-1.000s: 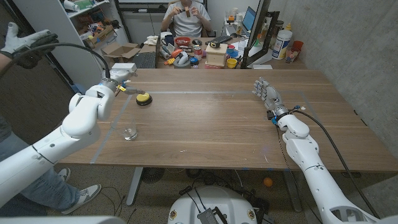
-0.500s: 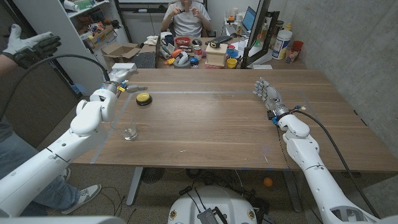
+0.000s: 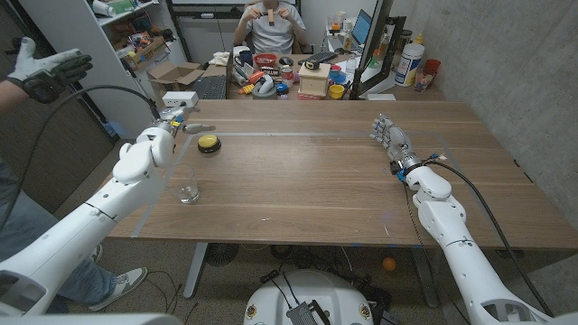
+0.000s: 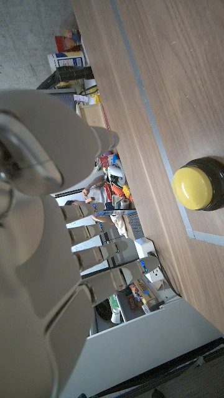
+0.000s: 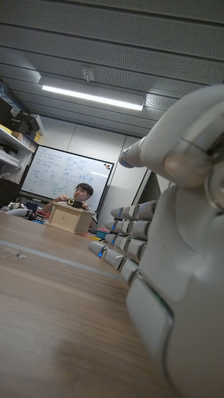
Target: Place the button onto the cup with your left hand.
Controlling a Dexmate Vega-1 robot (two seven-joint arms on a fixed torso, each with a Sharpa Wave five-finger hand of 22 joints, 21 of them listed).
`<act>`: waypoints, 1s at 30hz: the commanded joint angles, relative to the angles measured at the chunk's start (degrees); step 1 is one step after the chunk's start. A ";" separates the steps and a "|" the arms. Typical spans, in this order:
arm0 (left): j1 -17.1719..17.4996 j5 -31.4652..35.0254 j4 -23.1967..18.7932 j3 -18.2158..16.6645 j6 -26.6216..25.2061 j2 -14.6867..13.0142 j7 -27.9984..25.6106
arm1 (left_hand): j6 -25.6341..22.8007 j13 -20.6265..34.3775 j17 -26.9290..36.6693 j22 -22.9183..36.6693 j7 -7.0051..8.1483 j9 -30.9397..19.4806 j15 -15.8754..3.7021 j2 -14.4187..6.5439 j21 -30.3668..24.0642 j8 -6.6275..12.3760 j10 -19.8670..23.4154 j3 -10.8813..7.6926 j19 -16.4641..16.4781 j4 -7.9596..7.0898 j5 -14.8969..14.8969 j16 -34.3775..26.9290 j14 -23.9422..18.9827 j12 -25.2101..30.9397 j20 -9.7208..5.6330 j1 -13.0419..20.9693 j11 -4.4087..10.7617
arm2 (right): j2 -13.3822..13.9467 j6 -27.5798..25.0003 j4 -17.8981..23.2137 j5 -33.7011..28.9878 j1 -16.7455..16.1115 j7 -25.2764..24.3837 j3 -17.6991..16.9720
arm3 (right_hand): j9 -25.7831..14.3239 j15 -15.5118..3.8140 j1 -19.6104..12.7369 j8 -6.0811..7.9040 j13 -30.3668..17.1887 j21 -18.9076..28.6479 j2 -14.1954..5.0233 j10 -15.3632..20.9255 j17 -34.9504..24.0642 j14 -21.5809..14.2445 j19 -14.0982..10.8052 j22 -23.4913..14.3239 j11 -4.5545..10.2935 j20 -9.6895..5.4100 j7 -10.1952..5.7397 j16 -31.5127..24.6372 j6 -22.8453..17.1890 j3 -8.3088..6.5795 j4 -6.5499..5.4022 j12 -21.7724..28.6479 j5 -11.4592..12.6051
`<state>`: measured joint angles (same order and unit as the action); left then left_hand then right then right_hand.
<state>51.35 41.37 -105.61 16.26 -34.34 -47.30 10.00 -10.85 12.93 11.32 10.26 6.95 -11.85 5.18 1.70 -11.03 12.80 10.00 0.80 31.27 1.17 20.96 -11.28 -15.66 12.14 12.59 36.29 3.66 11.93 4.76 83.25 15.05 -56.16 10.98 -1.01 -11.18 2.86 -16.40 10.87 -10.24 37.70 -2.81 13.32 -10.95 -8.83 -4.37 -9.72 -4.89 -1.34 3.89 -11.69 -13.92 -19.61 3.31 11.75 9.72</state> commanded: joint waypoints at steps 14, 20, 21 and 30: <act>-14.05 -4.02 11.15 11.09 -4.03 2.30 6.33 | -0.59 0.17 0.14 0.29 -0.48 -0.22 0.67 -0.70 -0.23 0.08 0.23 0.17 -0.19 -0.18 0.31 -0.25 -0.06 0.33 -0.07 0.47 -0.73 | 0.20 0.55 -2.14 -0.11 1.47 0.57 -0.74 | -0.13 -0.04 0.10 0.49 -0.24 -0.40 -0.43 0.58 0.03 -0.66 -0.71 -0.17 0.10 0.29 -0.47 -0.14 -0.16 0.15 0.33 0.40 0.35; -15.96 -3.21 12.33 12.99 -4.79 3.00 7.56 | -0.56 0.18 0.13 0.28 -0.56 -0.22 0.78 -0.75 -0.19 0.06 0.28 0.20 -0.35 -0.19 0.28 -0.24 -0.06 0.37 -0.06 0.54 -1.00 | 0.03 1.23 -3.19 0.15 2.01 1.13 -0.78 | -0.11 0.07 0.16 0.49 -0.24 -0.53 -0.43 0.77 0.02 -0.86 -0.79 -0.18 0.06 0.30 -0.49 -0.19 -0.16 0.19 0.34 0.46 0.34; -16.07 -3.32 12.42 13.07 -4.61 2.99 7.68 | -0.55 0.18 0.13 0.28 -0.52 -0.22 0.80 -0.76 -0.18 0.05 0.27 0.21 -0.37 -0.19 0.28 -0.24 -0.07 0.37 -0.06 0.55 -1.05 | 0.04 1.27 -3.30 0.16 2.07 1.23 -0.76 | -0.11 0.05 0.17 0.50 -0.24 -0.55 -0.43 0.76 0.02 -0.88 -0.81 -0.18 0.06 0.32 -0.53 -0.19 -0.18 0.20 0.34 0.45 0.34; -16.96 -5.30 14.13 12.60 -7.15 4.86 7.87 | -0.50 0.19 0.12 0.28 -0.89 -0.22 1.26 -0.83 -0.19 0.00 0.36 0.28 -0.47 -0.21 0.22 -0.26 -0.15 0.43 -0.05 0.61 -1.54 | 0.34 1.05 -3.55 0.04 2.21 1.39 -0.98 | -0.09 0.06 0.22 0.49 -0.24 -0.72 -0.49 0.98 0.01 -1.13 -0.93 -0.18 0.07 0.41 -0.58 -0.24 -0.17 0.20 0.36 0.52 0.35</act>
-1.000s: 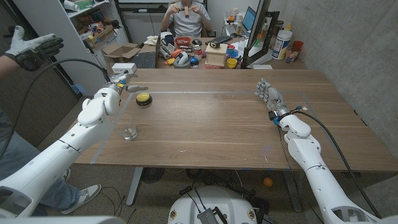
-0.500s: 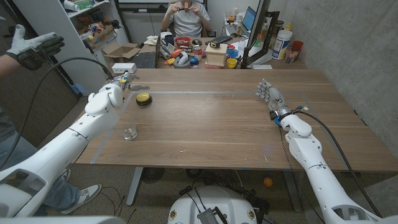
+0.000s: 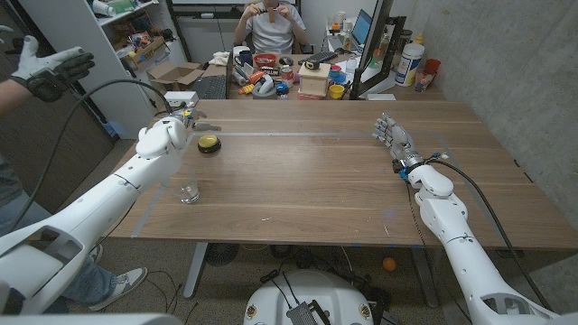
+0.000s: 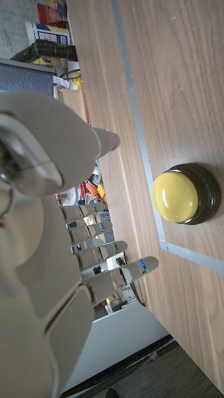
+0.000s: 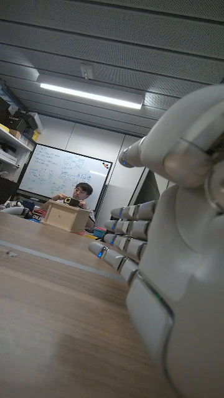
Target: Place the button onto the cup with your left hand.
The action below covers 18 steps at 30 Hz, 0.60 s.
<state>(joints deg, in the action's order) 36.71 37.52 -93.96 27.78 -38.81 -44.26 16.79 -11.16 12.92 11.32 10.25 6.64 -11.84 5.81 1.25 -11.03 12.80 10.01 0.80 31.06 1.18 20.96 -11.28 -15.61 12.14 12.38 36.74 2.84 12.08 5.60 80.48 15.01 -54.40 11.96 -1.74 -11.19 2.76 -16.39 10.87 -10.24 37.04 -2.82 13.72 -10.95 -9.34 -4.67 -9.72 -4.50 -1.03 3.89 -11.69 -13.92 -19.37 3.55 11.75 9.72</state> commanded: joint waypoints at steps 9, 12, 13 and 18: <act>-2.34 -4.19 4.40 0.97 -4.54 2.65 0.25 | 0.11 0.20 0.11 0.32 -0.87 -0.23 1.23 -0.46 -0.32 -0.14 0.45 0.42 -0.10 -0.30 0.09 -0.30 -0.36 0.50 0.16 0.12 -1.46 | 0.34 0.12 -1.11 -0.19 1.43 0.78 -0.02 | -0.07 0.02 0.22 0.49 -0.24 -0.21 -0.47 0.63 0.03 -0.67 -0.74 -0.19 -0.29 0.13 -0.58 -0.22 -0.19 -0.03 0.18 0.52 0.35; -2.72 -5.00 5.33 1.05 -5.04 2.88 -0.13 | 0.08 0.20 0.11 0.32 -0.89 -0.23 1.34 -0.48 -0.35 -0.13 0.45 0.45 -0.04 -0.32 0.05 -0.31 -0.42 0.51 0.16 0.12 -1.42 | 0.41 0.04 -1.09 -0.33 1.57 0.91 0.15 | -0.06 0.03 0.24 0.50 -0.24 -0.29 -0.50 0.58 0.02 -0.72 -0.79 -0.19 -0.30 0.15 -0.62 -0.21 -0.20 -0.03 0.18 0.49 0.35; -2.88 -5.36 5.70 1.04 -5.06 3.00 -0.26 | 0.08 0.20 0.11 0.32 -0.93 -0.23 1.36 -0.48 -0.35 -0.13 0.46 0.45 -0.03 -0.32 0.05 -0.32 -0.44 0.52 0.16 0.12 -1.44 | 0.44 0.03 -1.10 -0.31 1.58 1.01 0.17 | -0.06 0.03 0.23 0.49 -0.24 -0.31 -0.50 0.61 0.03 -0.71 -0.80 -0.19 -0.31 0.15 -0.61 -0.20 -0.18 -0.03 0.20 0.50 0.36; -4.40 -6.13 7.69 2.52 -4.73 3.24 0.15 | -0.45 0.21 0.09 0.34 -0.90 -0.24 1.17 -0.57 -0.42 0.06 1.18 0.51 0.10 -0.35 -0.04 -0.44 -0.80 0.81 0.16 0.17 -1.19 | 0.32 0.31 -1.49 -0.33 1.70 1.14 0.27 | -0.05 0.05 0.24 0.49 -0.25 -0.41 -0.49 0.60 0.03 -0.80 -0.87 -0.20 -0.25 0.13 -0.67 -0.21 -0.18 -0.02 0.23 0.48 0.36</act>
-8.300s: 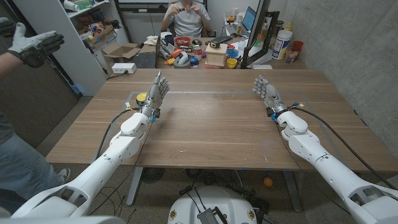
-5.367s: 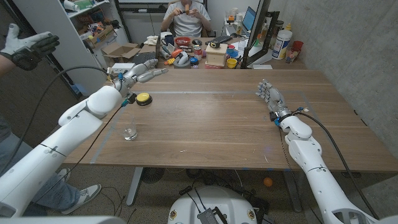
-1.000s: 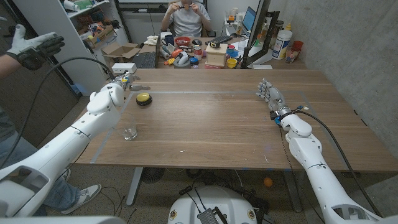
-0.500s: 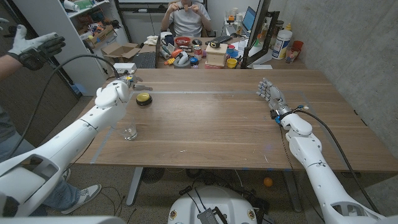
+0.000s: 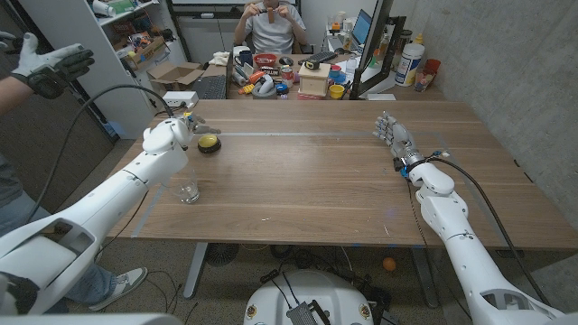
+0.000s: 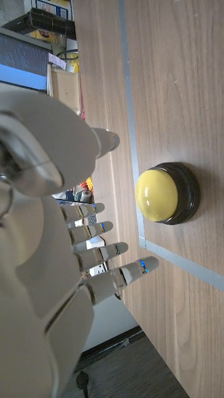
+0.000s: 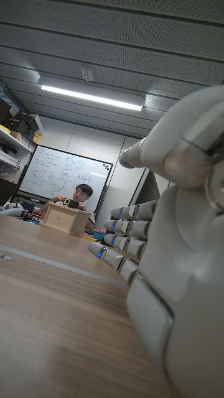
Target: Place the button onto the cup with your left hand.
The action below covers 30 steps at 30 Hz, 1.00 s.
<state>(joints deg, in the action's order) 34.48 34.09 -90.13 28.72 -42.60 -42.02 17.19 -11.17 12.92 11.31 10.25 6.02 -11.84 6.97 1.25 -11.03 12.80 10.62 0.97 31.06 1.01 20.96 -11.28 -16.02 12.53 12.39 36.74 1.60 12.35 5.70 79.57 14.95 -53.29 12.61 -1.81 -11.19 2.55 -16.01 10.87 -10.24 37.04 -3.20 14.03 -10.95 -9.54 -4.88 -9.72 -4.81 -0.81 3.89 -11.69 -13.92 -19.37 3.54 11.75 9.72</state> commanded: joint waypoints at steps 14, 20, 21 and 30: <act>-6.50 -0.30 7.89 7.44 0.25 1.70 3.06 | -2.15 0.20 0.07 0.31 -0.04 -0.22 -0.18 -0.73 -0.28 0.66 0.91 0.42 -0.32 -0.13 -0.21 -0.24 -0.07 0.51 0.18 0.47 0.75 | -0.37 1.56 -1.67 0.17 0.60 0.92 0.16 | -0.03 0.29 -0.06 0.49 -0.25 -0.75 -0.09 0.35 0.03 -0.64 -0.72 -0.20 0.13 -0.02 -0.69 -0.14 -0.20 0.03 0.30 0.47 0.35; -6.81 0.02 8.47 7.71 0.34 2.37 3.19 | -1.88 0.19 0.06 0.31 0.04 -0.22 -0.27 -0.80 -0.24 0.52 0.84 0.42 -0.47 -0.11 -0.24 -0.24 -0.07 0.47 0.18 0.58 0.68 | -0.36 1.68 -1.99 0.32 0.64 1.06 0.03 | -0.02 0.31 -0.06 0.50 -0.25 -0.90 -0.10 0.37 0.04 -0.62 -0.80 -0.21 0.08 -0.02 -0.71 -0.09 -0.21 0.03 0.35 0.46 0.35; -6.76 -0.02 8.48 7.58 0.04 2.55 3.08 | -1.67 0.19 0.06 0.31 0.01 -0.21 -0.30 -0.83 -0.23 0.42 0.87 0.43 -0.51 -0.10 -0.25 -0.24 -0.07 0.48 0.18 0.62 0.58 | -0.36 1.73 -2.12 0.33 0.67 1.14 0.03 | -0.02 0.31 -0.04 0.50 -0.25 -0.92 -0.11 0.38 0.03 -0.63 -0.82 -0.21 0.09 0.00 -0.70 -0.09 -0.22 0.04 0.35 0.46 0.35; -5.29 -2.46 8.04 4.78 -1.46 2.40 1.64 | -0.99 0.19 0.05 0.32 0.00 -0.20 0.08 -1.03 -0.29 0.09 1.21 0.47 -0.52 -0.12 -0.37 -0.35 -0.40 0.58 0.17 0.78 -0.17 | -0.25 1.41 -2.86 0.25 0.85 1.50 0.12 | -0.01 0.29 0.01 0.49 -0.25 -1.17 -0.14 0.38 0.03 -0.65 -0.91 -0.22 0.10 0.03 -0.73 -0.05 -0.20 0.06 0.39 0.44 0.34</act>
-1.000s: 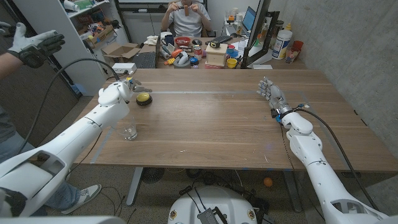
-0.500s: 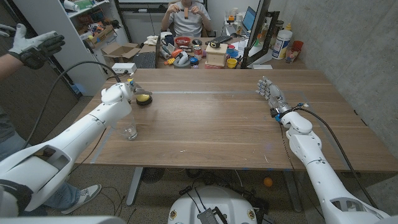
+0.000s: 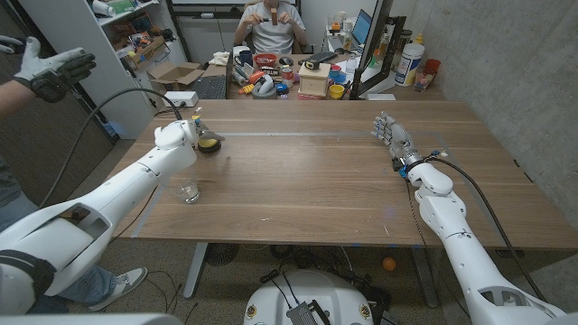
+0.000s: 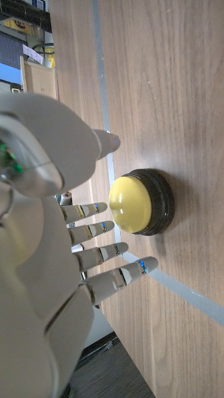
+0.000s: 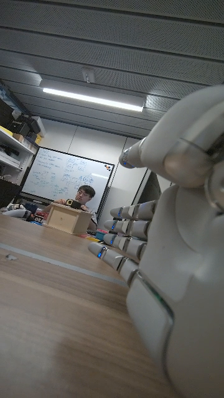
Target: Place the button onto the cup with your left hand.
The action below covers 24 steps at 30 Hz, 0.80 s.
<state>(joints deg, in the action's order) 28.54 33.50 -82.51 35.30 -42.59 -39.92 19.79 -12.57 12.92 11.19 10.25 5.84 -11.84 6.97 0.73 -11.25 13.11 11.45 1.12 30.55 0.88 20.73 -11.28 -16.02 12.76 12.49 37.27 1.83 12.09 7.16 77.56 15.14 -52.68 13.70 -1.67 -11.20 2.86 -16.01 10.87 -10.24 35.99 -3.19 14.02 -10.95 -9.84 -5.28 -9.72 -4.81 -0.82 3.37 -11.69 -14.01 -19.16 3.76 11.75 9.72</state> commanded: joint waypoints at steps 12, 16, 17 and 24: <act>1.55 -4.60 1.09 -2.76 -1.55 0.16 -2.22 | 0.28 0.19 0.17 0.34 0.12 -0.21 0.25 -0.61 -0.19 -0.18 0.66 0.38 0.21 -0.02 -0.23 -0.47 -0.75 0.44 0.05 0.29 -0.49 | -0.25 0.27 -2.55 -0.30 1.56 1.15 0.64 | 0.00 0.06 0.06 0.46 -0.25 -0.47 -0.15 0.37 0.04 -0.40 -0.59 -0.23 0.11 0.09 -0.26 0.00 -0.04 -0.13 0.25 0.40 0.35; 0.98 -4.66 2.21 -2.07 -1.06 0.24 -2.64 | -0.05 0.18 0.17 0.35 0.16 -0.21 0.23 -0.65 -0.25 -0.06 0.73 0.40 0.36 -0.03 -0.26 -0.50 -0.88 0.45 0.04 0.33 -0.56 | -0.25 0.22 -2.89 -0.48 1.72 1.25 0.79 | 0.01 0.02 0.06 0.47 -0.25 -0.55 -0.16 0.39 0.04 -0.45 -0.62 -0.23 0.10 0.08 -0.24 0.00 -0.05 -0.13 0.28 0.40 0.35; 0.74 -4.47 2.51 -1.74 -0.82 0.28 -2.82 | -0.08 0.18 0.17 0.36 0.22 -0.21 0.24 -0.66 -0.26 -0.06 0.74 0.40 0.37 -0.03 -0.27 -0.51 -0.90 0.45 0.04 0.34 -0.56 | -0.24 0.20 -2.95 -0.53 1.76 1.25 0.81 | 0.01 0.02 0.05 0.47 -0.25 -0.57 -0.17 0.37 0.04 -0.42 -0.61 -0.23 0.11 0.12 -0.21 0.02 -0.04 -0.14 0.29 0.39 0.35; -1.36 -2.81 4.26 0.67 1.38 1.09 -2.93 | -0.45 0.18 0.17 0.34 0.51 -0.20 -0.38 -0.77 -0.11 0.05 0.85 0.45 -0.02 -0.01 -0.37 -0.39 -0.73 0.45 0.07 0.51 0.73 | -0.33 0.57 -3.63 -0.50 2.00 1.40 0.67 | 0.01 -0.01 0.07 0.47 -0.25 -0.73 -0.16 0.37 0.05 -0.43 -0.70 -0.24 0.13 0.15 -0.27 0.05 -0.06 -0.12 0.34 0.38 0.35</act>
<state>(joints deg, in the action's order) 29.39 29.81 -80.68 33.52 -43.42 -39.70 17.36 -12.49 12.91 11.19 10.49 6.37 -11.83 7.06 0.50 -11.28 12.80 12.02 1.11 30.57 0.88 20.73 -11.28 -16.54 12.76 12.48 37.50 2.08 11.87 7.42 74.93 14.85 -51.17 14.78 -1.09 -11.20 2.86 -16.01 10.87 -10.24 35.37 -3.19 14.02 -10.95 -9.83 -5.27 -9.72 -4.81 -0.82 3.38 -11.69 -14.01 -19.13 3.78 11.75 9.72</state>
